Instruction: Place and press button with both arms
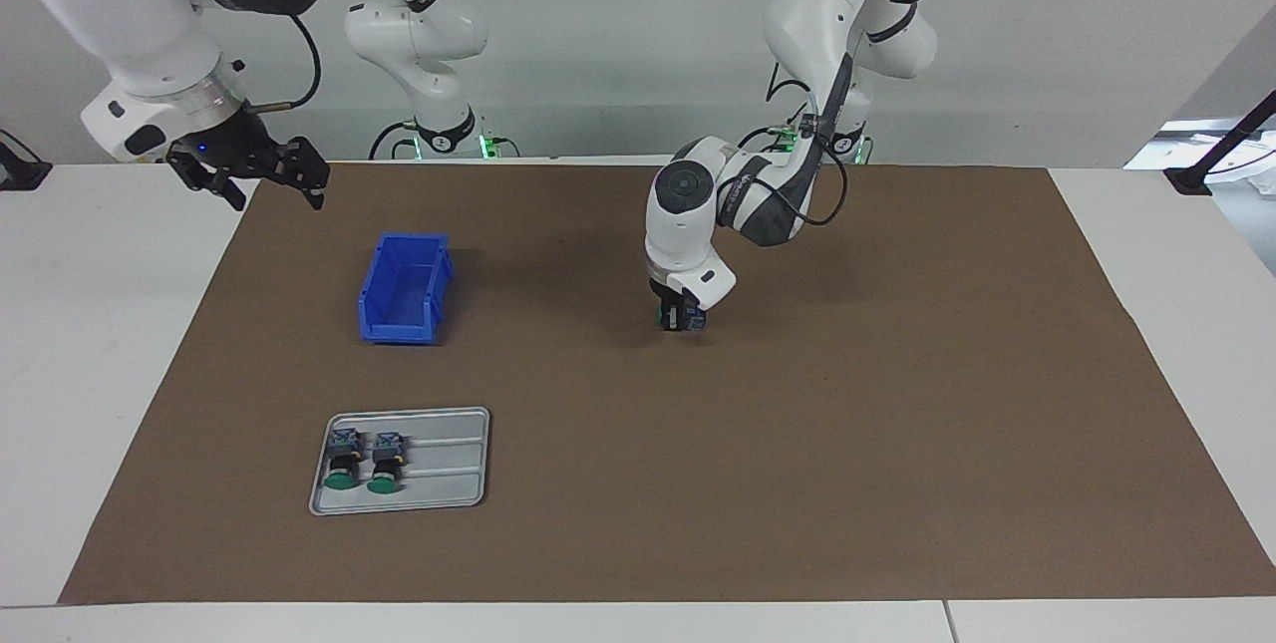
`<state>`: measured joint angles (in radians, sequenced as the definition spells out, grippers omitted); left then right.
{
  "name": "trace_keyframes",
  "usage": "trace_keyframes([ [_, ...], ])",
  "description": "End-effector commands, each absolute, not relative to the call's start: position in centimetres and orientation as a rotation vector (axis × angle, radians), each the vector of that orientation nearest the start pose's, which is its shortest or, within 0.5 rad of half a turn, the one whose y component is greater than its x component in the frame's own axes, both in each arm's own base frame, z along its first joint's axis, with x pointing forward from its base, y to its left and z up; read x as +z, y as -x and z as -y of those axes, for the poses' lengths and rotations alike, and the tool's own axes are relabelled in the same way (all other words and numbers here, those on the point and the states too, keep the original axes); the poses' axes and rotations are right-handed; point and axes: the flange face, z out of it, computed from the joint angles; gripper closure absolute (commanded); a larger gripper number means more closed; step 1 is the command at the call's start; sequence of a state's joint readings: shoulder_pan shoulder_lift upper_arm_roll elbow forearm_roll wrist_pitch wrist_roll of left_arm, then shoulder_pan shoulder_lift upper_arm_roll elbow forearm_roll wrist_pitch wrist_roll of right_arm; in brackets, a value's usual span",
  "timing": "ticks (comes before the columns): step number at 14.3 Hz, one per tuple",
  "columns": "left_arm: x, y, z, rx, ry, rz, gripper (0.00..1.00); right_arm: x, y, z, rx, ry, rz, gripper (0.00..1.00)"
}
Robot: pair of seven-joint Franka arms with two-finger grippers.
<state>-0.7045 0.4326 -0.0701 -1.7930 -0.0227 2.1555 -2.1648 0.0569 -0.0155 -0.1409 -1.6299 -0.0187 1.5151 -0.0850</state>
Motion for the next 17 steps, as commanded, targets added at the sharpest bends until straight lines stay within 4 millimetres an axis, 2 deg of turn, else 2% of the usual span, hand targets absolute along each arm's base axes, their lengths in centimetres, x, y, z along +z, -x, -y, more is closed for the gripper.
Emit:
trace_keyframes([
  [1,31.5,-46.2,44.5,0.054,2.338,1.994,0.87,60.1,-53.3,5.0,0.160,3.136,0.022,0.01],
  [2,32.3,-46.5,44.2,0.051,2.337,2.004,0.90,60.1,-53.3,5.0,0.160,3.136,0.022,0.01],
  [3,34.2,-46.7,43.7,0.043,2.347,2.020,0.91,60.1,-53.3,5.0,0.160,3.136,0.022,0.01],
  [4,36.5,-46.9,42.6,0.036,2.369,2.037,0.91,60.1,-53.3,5.0,0.160,3.136,0.022,0.01],
  [6,39.0,-47.3,40.4,0.032,2.392,2.035,0.91,60.1,-53.3,5.0,0.160,3.136,0.022,0.01],
  [8,39.7,-48.1,38.8,0.034,2.371,2.067,0.91,60.1,-53.3,5.0,0.160,3.136,0.022,0.01],
  [11,39.6,-49.0,36.7,0.076,2.386,2.067,0.91,60.1,-53.3,5.0,0.160,3.136,0.022,0.01],
  [15,39.7,-49.9,33.4,0.371,2.501,2.010,0.91,60.1,-53.3,5.0,0.160,3.136,0.022,0.01],
  [17,39.8,-51.2,31.3,0.508,2.518,2.052,0.91,60.1,-53.3,5.0,0.160,3.136,0.022,0.01],
])
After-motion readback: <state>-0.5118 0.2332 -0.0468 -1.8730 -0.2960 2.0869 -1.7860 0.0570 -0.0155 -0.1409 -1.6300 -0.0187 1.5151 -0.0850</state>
